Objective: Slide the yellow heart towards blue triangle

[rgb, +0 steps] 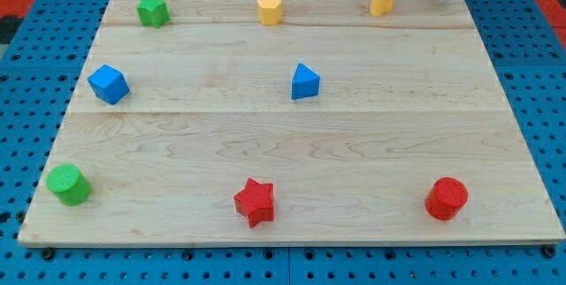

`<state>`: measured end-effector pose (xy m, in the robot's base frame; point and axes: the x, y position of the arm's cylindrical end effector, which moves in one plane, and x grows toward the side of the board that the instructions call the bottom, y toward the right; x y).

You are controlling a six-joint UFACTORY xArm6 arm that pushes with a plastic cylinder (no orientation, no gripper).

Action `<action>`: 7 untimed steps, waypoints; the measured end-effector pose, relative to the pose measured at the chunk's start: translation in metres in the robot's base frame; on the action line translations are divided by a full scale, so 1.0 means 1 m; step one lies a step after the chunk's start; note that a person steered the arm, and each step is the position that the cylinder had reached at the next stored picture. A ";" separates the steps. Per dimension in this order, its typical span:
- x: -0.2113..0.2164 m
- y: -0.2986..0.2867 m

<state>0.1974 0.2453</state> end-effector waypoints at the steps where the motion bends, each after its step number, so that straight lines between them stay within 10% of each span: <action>1: -0.005 -0.054; 7: 0.100 -0.120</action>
<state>0.2974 0.1253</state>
